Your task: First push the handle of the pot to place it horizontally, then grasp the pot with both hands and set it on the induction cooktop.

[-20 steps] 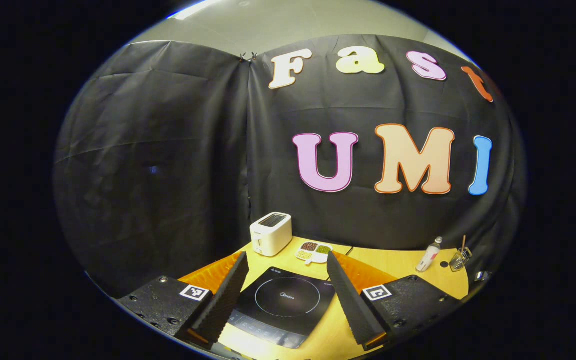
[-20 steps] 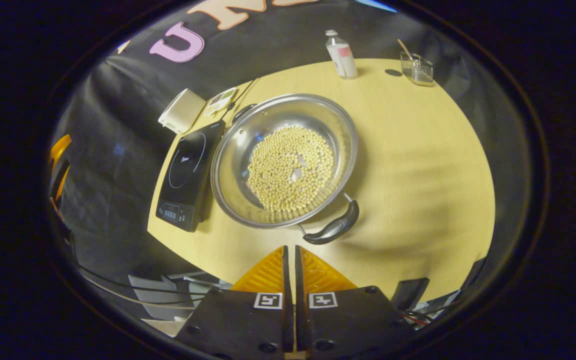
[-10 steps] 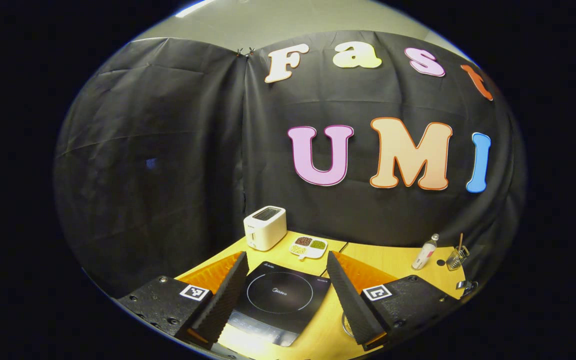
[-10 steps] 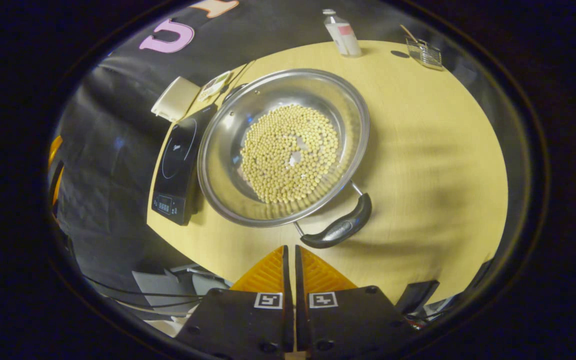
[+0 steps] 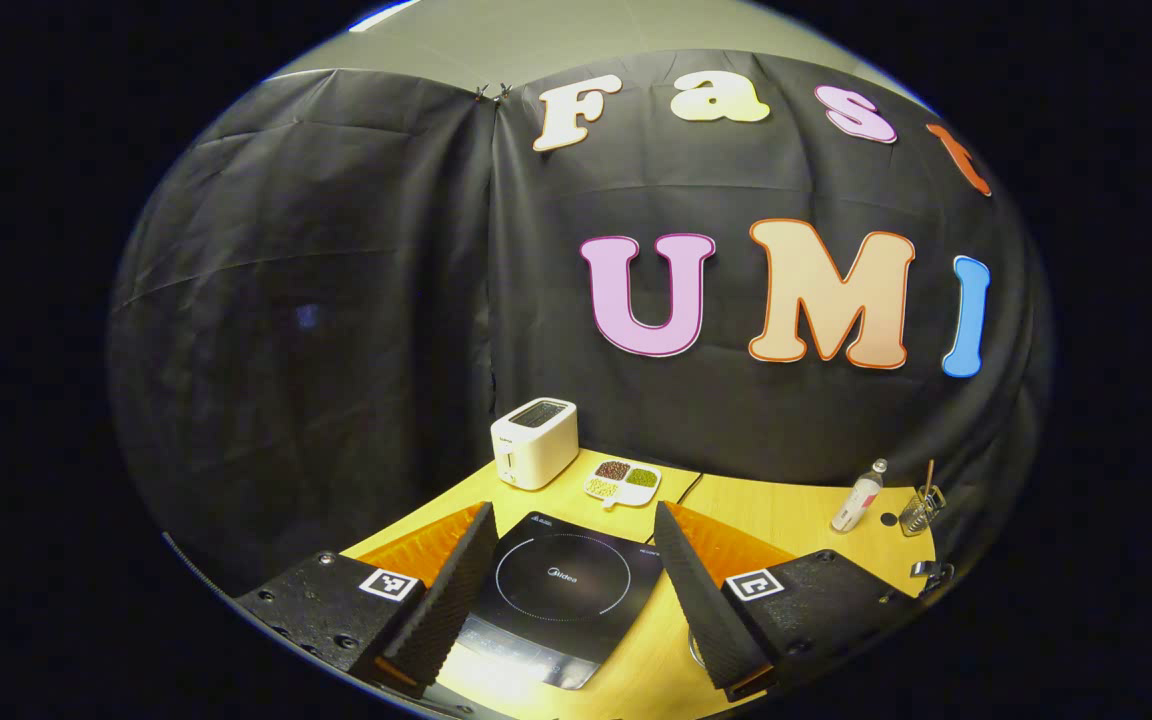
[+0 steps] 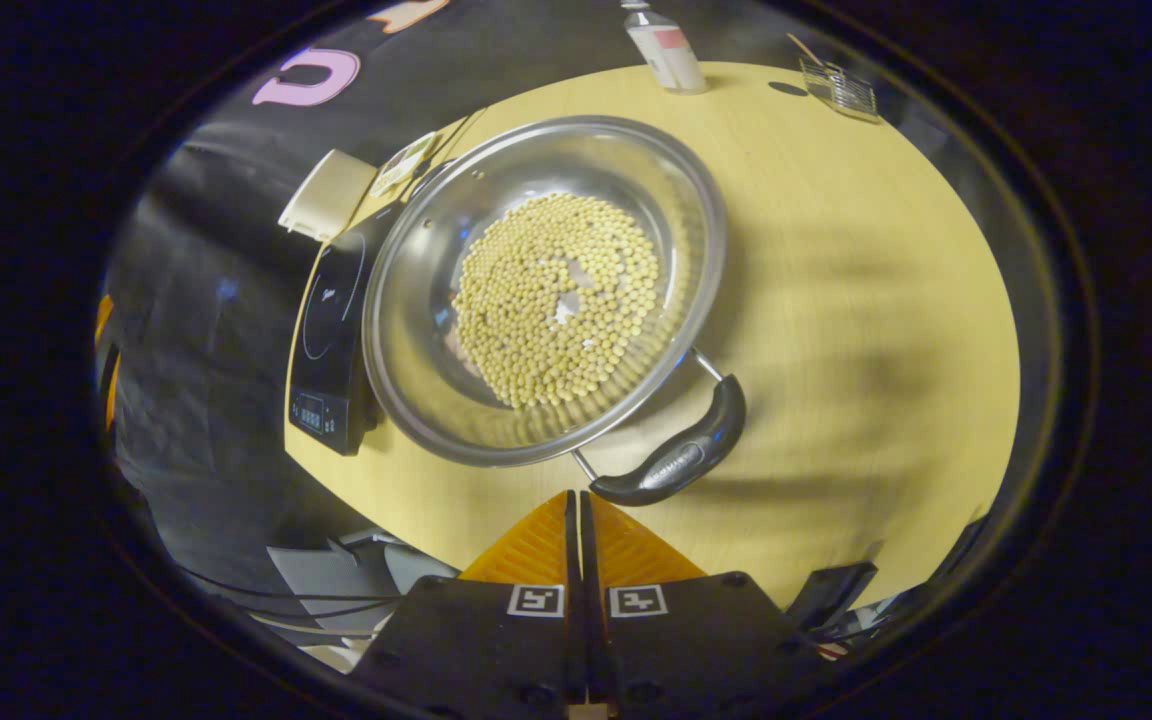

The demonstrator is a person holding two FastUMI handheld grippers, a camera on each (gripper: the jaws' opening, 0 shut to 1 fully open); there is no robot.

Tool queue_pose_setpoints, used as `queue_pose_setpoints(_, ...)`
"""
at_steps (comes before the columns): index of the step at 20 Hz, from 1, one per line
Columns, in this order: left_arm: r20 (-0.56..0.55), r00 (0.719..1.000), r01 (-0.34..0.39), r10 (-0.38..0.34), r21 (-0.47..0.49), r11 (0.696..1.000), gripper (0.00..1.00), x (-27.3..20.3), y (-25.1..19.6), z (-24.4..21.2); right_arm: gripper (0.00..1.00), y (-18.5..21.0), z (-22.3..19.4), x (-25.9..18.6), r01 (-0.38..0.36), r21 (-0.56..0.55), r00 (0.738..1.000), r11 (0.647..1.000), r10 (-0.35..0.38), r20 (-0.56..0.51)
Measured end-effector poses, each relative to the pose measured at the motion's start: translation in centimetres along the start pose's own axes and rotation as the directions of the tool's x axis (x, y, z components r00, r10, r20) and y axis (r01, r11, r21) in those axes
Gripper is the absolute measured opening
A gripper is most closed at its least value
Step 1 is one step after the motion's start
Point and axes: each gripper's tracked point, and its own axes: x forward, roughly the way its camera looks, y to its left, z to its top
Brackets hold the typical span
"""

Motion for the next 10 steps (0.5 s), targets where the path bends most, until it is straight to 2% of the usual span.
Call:
queue_pose_setpoints(4,-0.039,0.999,0.015,-0.015,-0.003,1.0,0.96,0.6,-0.2,-1.2,0.02,-2.3,1.6,-0.6,0.032,0.04,0.999,0.999,-0.033,0.015)
queue_pose_setpoints(5,-0.05,0.999,0.016,-0.016,-0.004,1.0,0.96,0.8,-0.2,-1.7,0.0,-2.9,2.1,-0.7,0.047,0.038,0.999,0.998,-0.047,0.023)
queue_pose_setpoints(6,-0.059,0.998,0.017,-0.017,-0.005,1.0,0.93,0.9,-0.3,-2.0,0.0,-3.3,3.0,-0.7,0.061,0.033,0.998,0.998,-0.062,0.033)
queue_pose_setpoints(8,-0.09,0.996,0.014,-0.015,-0.004,1.0,0.93,1.2,-0.1,-2.6,0.02,-4.1,4.2,-1.0,0.086,0.034,0.995,0.996,-0.088,0.051)
queue_pose_setpoints(9,-0.096,0.995,0.018,-0.018,-0.005,1.0,0.97,1.4,-0.3,-2.7,0.03,-4.3,4.7,-1.1,0.088,0.04,0.994,0.995,-0.091,0.057)
queue_pose_setpoints(10,-0.1,0.995,0.022,-0.023,-0.007,1.0,0.96,1.4,-0.2,-2.8,0.03,-4.6,5.0,-1.2,0.092,0.049,0.993,0.995,-0.095,0.063)
